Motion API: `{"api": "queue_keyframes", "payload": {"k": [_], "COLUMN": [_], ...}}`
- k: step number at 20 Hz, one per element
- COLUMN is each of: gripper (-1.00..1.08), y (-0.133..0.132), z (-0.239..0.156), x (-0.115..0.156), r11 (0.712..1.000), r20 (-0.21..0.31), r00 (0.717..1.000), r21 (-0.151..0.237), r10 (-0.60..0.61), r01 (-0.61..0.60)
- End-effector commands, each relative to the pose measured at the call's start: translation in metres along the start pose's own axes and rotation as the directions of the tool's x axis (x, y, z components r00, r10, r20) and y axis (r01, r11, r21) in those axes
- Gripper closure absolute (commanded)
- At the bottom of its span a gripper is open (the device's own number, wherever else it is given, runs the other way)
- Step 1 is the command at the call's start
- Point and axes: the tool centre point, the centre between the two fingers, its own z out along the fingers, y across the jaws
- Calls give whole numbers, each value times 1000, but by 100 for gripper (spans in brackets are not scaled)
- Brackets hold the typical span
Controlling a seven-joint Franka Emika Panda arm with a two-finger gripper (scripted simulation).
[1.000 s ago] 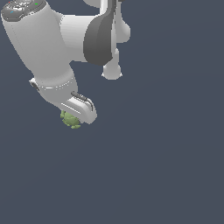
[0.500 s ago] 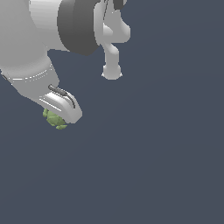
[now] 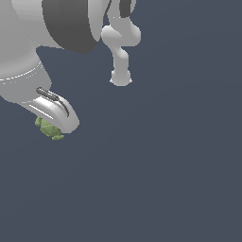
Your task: Pick up the object and move it to a goal position.
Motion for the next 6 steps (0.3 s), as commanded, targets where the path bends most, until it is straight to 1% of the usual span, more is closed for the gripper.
{"api": "queue_keyframes", "payload": {"k": [1,6], "gripper": [108,108], "y": [0,1], "z": [-2,-4], "x": [2,4], "r11": [1000,1000], "r20": [0,0], "r00": [1000,1000], "r21": [0,0], "r10": [0,0], "r01": [0,0]}}
